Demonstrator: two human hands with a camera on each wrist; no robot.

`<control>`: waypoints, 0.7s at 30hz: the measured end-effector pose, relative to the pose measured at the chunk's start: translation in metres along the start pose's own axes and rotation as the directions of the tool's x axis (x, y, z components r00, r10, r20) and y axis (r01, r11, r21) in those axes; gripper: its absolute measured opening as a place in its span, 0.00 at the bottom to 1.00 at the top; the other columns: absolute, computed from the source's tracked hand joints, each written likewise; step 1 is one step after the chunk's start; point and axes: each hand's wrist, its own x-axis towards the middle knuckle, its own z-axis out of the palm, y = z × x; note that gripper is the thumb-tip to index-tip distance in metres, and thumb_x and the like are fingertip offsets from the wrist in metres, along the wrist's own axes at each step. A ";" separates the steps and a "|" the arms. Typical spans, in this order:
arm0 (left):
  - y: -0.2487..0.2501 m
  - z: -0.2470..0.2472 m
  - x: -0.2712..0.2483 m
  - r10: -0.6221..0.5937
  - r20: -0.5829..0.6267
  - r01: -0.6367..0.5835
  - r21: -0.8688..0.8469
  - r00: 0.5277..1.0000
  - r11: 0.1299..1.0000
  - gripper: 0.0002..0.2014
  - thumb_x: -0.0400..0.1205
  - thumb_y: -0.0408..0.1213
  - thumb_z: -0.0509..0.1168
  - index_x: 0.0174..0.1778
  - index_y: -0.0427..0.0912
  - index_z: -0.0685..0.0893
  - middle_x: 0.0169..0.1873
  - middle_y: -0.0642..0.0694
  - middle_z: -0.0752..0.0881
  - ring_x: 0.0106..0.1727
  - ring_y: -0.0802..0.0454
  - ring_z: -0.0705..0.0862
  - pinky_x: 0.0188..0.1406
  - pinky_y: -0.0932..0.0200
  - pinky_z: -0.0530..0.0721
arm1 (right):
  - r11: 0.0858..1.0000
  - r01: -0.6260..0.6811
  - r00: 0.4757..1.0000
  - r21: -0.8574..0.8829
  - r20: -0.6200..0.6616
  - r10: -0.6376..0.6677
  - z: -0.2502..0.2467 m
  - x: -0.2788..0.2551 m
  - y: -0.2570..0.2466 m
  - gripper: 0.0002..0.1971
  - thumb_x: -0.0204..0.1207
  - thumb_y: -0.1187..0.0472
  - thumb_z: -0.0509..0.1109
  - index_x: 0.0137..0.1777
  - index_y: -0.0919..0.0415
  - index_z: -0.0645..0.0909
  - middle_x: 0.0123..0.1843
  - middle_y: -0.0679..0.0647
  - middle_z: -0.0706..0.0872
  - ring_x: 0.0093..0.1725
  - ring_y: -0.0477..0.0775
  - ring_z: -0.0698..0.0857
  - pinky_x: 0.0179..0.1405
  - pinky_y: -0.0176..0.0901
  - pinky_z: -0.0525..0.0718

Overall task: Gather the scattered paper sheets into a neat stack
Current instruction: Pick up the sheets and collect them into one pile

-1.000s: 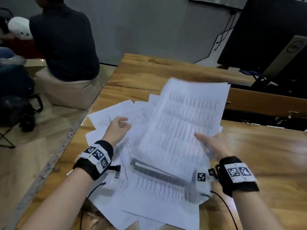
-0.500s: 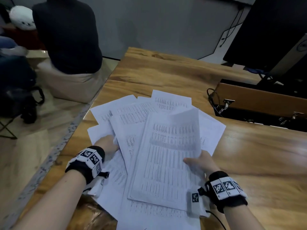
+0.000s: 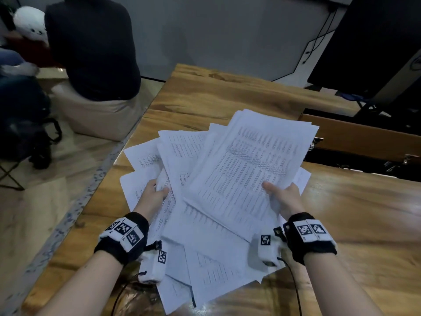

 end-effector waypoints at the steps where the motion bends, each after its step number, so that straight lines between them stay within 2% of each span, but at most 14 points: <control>1: -0.003 0.001 0.001 -0.013 -0.001 0.013 -0.010 1.000 1.000 0.20 0.84 0.31 0.57 0.73 0.36 0.65 0.58 0.38 0.79 0.54 0.41 0.80 0.46 0.52 0.79 | 0.999 0.007 1.000 -0.044 -0.009 -0.007 0.004 0.001 0.000 0.16 0.74 0.73 0.70 0.62 0.67 0.78 0.51 0.60 0.87 0.41 0.53 0.84 0.32 0.38 0.85; 3: -0.008 0.005 0.000 -0.027 0.001 0.027 -0.015 1.000 1.000 0.21 0.85 0.31 0.54 0.74 0.39 0.60 0.55 0.41 0.77 0.51 0.43 0.78 0.38 0.56 0.78 | 0.984 -0.019 1.000 -0.177 0.000 0.019 0.013 0.007 0.004 0.13 0.74 0.72 0.70 0.59 0.67 0.79 0.47 0.59 0.86 0.38 0.53 0.83 0.23 0.33 0.82; 4: -0.009 0.008 -0.002 -0.029 -0.001 0.029 -0.017 1.000 0.999 0.22 0.85 0.31 0.53 0.75 0.40 0.58 0.56 0.41 0.75 0.50 0.44 0.77 0.35 0.58 0.76 | 0.964 -0.038 0.999 -0.262 0.008 0.041 0.016 0.012 0.009 0.13 0.74 0.72 0.70 0.59 0.69 0.79 0.48 0.59 0.86 0.39 0.55 0.84 0.24 0.35 0.83; 6: -0.012 0.011 -0.004 -0.035 -0.014 0.035 -0.026 0.999 0.999 0.22 0.85 0.32 0.52 0.75 0.40 0.56 0.60 0.40 0.73 0.51 0.45 0.76 0.34 0.59 0.75 | 0.897 -0.042 0.998 -0.441 0.028 0.061 0.021 0.022 0.016 0.16 0.71 0.70 0.73 0.59 0.70 0.80 0.55 0.61 0.86 0.48 0.60 0.85 0.37 0.47 0.88; 7: -0.013 0.012 -0.004 -0.040 -0.018 0.040 -0.030 0.999 0.999 0.22 0.86 0.32 0.52 0.75 0.40 0.56 0.60 0.40 0.73 0.51 0.45 0.76 0.35 0.57 0.76 | 0.855 -0.027 0.997 -0.518 0.048 0.060 0.022 0.025 0.016 0.16 0.71 0.69 0.72 0.59 0.69 0.80 0.56 0.60 0.85 0.50 0.60 0.84 0.40 0.49 0.87; 9: -0.013 0.011 -0.001 -0.046 -0.018 0.046 -0.032 0.999 0.998 0.22 0.85 0.33 0.53 0.76 0.40 0.57 0.61 0.40 0.73 0.53 0.44 0.77 0.47 0.52 0.78 | 0.824 -0.011 0.991 -0.567 0.103 0.084 0.024 0.025 0.012 0.15 0.74 0.71 0.69 0.61 0.68 0.79 0.53 0.59 0.83 0.48 0.56 0.81 0.34 0.40 0.81; 12: -0.012 0.007 0.004 -0.062 -0.043 0.061 -0.035 0.997 0.998 0.21 0.85 0.33 0.55 0.74 0.37 0.61 0.66 0.37 0.76 0.60 0.39 0.78 0.60 0.45 0.78 | 0.839 -0.032 0.972 -0.543 0.177 0.152 0.020 0.021 0.008 0.14 0.77 0.73 0.66 0.63 0.70 0.78 0.52 0.62 0.83 0.42 0.54 0.83 0.23 0.30 0.79; 13: -0.011 0.006 0.005 -0.059 -0.063 0.056 -0.041 0.996 0.998 0.22 0.84 0.33 0.55 0.75 0.38 0.61 0.69 0.36 0.74 0.63 0.37 0.78 0.63 0.44 0.77 | 0.841 -0.034 0.969 -0.539 0.189 0.160 0.018 0.019 0.009 0.14 0.77 0.74 0.65 0.62 0.70 0.78 0.53 0.65 0.85 0.45 0.57 0.85 0.22 0.29 0.79; 15: -0.011 0.007 0.004 -0.015 -0.089 0.012 -0.025 0.996 1.000 0.24 0.83 0.31 0.56 0.76 0.43 0.58 0.71 0.40 0.69 0.67 0.36 0.76 0.64 0.44 0.77 | 0.836 -0.042 0.961 -0.547 0.206 0.183 0.015 0.017 0.015 0.10 0.77 0.73 0.66 0.57 0.67 0.79 0.57 0.69 0.86 0.48 0.61 0.87 0.27 0.35 0.81; 16: -0.012 0.007 0.002 0.019 -0.087 -0.019 0.003 0.996 1.000 0.24 0.83 0.31 0.55 0.76 0.45 0.58 0.69 0.42 0.69 0.65 0.38 0.76 0.61 0.45 0.79 | 0.837 -0.046 0.954 -0.545 0.224 0.198 0.014 0.016 0.018 0.08 0.76 0.72 0.66 0.54 0.65 0.80 0.58 0.69 0.86 0.46 0.59 0.87 0.31 0.37 0.82; 17: -0.012 0.008 -0.001 0.049 -0.066 -0.046 0.036 0.997 0.998 0.23 0.84 0.31 0.54 0.75 0.46 0.60 0.66 0.43 0.71 0.60 0.41 0.78 0.54 0.50 0.80 | 0.834 -0.035 0.947 -0.551 0.249 0.204 0.013 0.015 0.020 0.08 0.76 0.72 0.67 0.53 0.63 0.80 0.57 0.68 0.87 0.44 0.57 0.87 0.35 0.40 0.84; 19: -0.011 0.007 -0.006 0.095 -0.036 -0.091 0.086 0.995 0.992 0.20 0.84 0.32 0.55 0.74 0.45 0.66 0.60 0.43 0.75 0.48 0.49 0.79 0.40 0.62 0.77 | 0.826 -0.033 0.927 -0.563 0.292 0.236 0.010 0.014 0.022 0.07 0.76 0.71 0.68 0.51 0.61 0.81 0.56 0.64 0.88 0.48 0.57 0.86 0.48 0.48 0.85; 20: -0.011 0.006 -0.007 0.103 -0.048 -0.099 0.094 0.993 0.991 0.19 0.84 0.32 0.56 0.73 0.43 0.69 0.60 0.44 0.77 0.46 0.51 0.79 0.40 0.63 0.77 | 0.823 -0.045 0.915 -0.567 0.308 0.262 0.007 0.013 0.022 0.06 0.76 0.70 0.68 0.49 0.61 0.81 0.55 0.63 0.88 0.49 0.59 0.86 0.52 0.51 0.84; 21: -0.011 0.004 -0.006 0.097 -0.068 -0.091 0.079 0.993 0.993 0.19 0.84 0.33 0.57 0.72 0.41 0.71 0.61 0.46 0.77 0.49 0.51 0.80 0.44 0.62 0.78 | 0.818 -0.055 0.906 -0.573 0.316 0.283 0.003 0.013 0.021 0.05 0.76 0.70 0.69 0.48 0.62 0.82 0.53 0.63 0.88 0.50 0.60 0.86 0.55 0.53 0.84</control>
